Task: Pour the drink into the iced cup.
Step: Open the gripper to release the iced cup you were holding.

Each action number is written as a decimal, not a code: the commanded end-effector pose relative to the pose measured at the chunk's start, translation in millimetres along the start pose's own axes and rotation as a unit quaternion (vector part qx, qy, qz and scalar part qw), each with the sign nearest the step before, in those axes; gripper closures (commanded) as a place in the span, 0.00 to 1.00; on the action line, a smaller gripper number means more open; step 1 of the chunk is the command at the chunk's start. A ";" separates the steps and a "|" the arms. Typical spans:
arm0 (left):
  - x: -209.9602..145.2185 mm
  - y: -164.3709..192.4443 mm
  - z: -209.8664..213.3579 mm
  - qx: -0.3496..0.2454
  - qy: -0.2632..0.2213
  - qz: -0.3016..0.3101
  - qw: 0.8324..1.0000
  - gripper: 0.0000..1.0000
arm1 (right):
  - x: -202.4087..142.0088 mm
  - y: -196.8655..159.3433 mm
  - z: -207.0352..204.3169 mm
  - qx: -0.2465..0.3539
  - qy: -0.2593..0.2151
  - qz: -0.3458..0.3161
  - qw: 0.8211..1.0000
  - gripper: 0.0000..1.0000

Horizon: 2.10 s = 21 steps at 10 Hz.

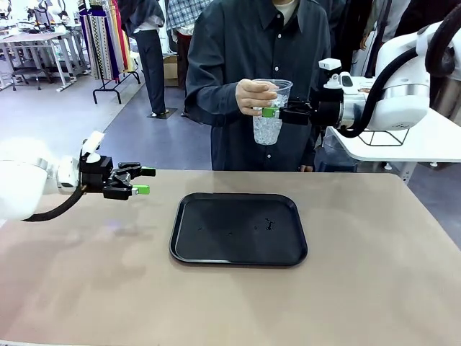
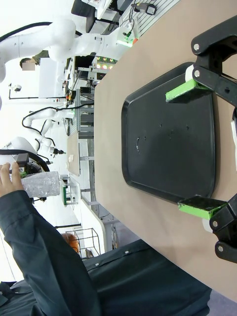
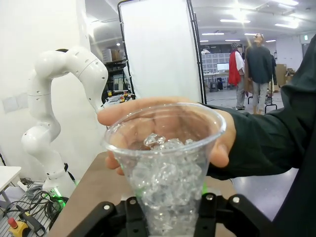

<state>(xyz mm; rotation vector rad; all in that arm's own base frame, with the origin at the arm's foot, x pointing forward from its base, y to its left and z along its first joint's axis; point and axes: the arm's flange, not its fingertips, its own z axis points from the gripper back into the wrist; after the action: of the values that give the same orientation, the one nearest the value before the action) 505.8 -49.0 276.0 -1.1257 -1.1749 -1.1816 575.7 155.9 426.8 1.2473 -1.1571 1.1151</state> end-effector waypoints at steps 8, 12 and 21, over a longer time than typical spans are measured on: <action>1.7 -1.4 0.4 0.001 0.000 -0.001 1.000 0.00 | -42.2 23.6 87.5 -0.050 0.029 0.017 0.998 0.00; 1.7 -1.4 0.4 0.001 0.000 -0.001 1.000 0.00 | -97.7 63.4 147.9 -0.030 0.034 0.073 0.996 0.00; 1.7 -1.4 0.4 0.001 0.000 -0.001 1.000 0.00 | -135.3 83.9 177.0 -0.032 0.016 0.058 0.998 0.00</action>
<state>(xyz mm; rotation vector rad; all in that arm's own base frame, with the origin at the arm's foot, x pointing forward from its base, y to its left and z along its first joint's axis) 505.9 -49.0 276.0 -1.1257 -1.1748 -1.1816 475.2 -19.3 294.2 1.1239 -1.2389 1.1639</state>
